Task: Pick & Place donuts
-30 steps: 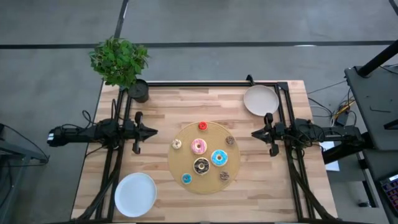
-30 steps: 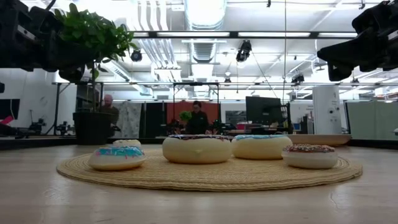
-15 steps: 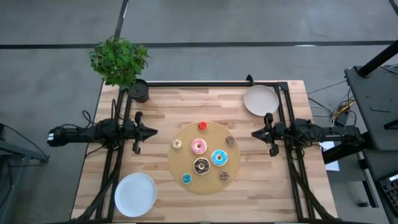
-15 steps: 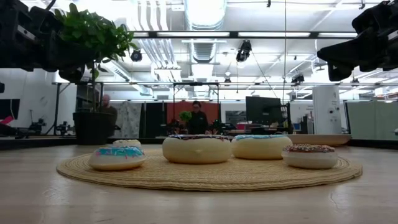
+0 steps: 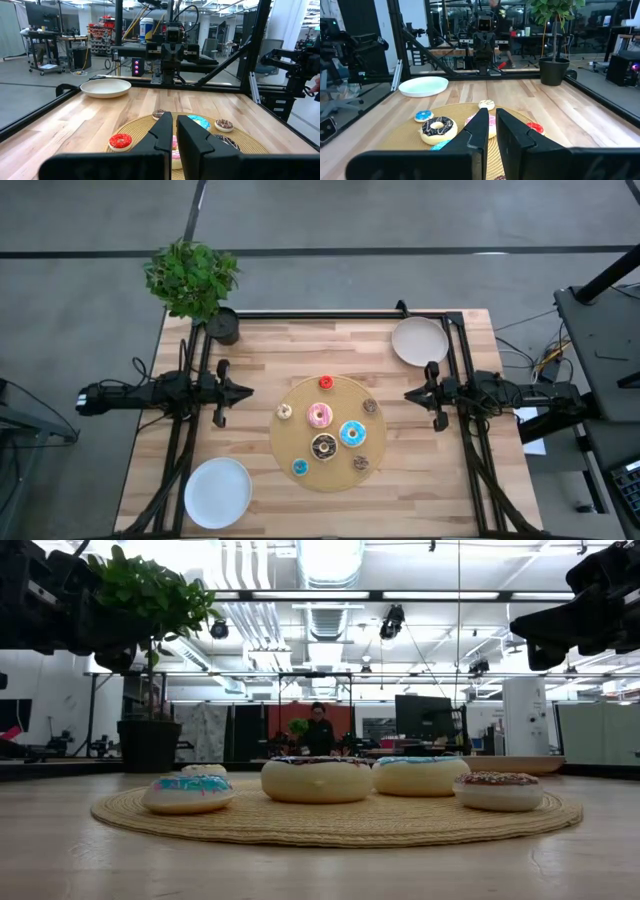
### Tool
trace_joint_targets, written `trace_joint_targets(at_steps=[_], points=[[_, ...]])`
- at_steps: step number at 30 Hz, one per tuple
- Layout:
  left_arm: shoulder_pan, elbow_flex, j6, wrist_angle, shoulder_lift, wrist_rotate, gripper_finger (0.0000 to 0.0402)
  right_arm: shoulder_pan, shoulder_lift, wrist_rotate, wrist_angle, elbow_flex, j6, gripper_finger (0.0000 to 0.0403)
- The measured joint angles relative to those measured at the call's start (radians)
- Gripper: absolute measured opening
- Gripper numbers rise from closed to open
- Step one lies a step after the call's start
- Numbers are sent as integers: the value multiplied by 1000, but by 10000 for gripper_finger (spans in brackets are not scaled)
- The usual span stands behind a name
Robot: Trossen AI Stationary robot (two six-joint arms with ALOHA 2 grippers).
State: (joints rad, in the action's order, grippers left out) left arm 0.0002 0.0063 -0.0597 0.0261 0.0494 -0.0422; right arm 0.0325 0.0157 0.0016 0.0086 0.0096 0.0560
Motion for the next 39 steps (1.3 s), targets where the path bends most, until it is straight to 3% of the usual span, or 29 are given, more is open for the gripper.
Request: trace_joint_targets(at_steps=[7, 19, 31, 39], points=[[0, 0, 0, 0, 0, 0, 0, 0, 0, 1, 0, 0, -71, 29], [0, 0, 58, 0, 0, -2, 0, 0, 0, 1, 11, 0, 97, 29], [0, 0, -128, 113, 0, -3, 0, 0, 0, 1, 87, 0, 127, 29], [0, 0, -154, 114, 0, -2, 0, 0, 0, 1, 87, 0, 124, 29]])
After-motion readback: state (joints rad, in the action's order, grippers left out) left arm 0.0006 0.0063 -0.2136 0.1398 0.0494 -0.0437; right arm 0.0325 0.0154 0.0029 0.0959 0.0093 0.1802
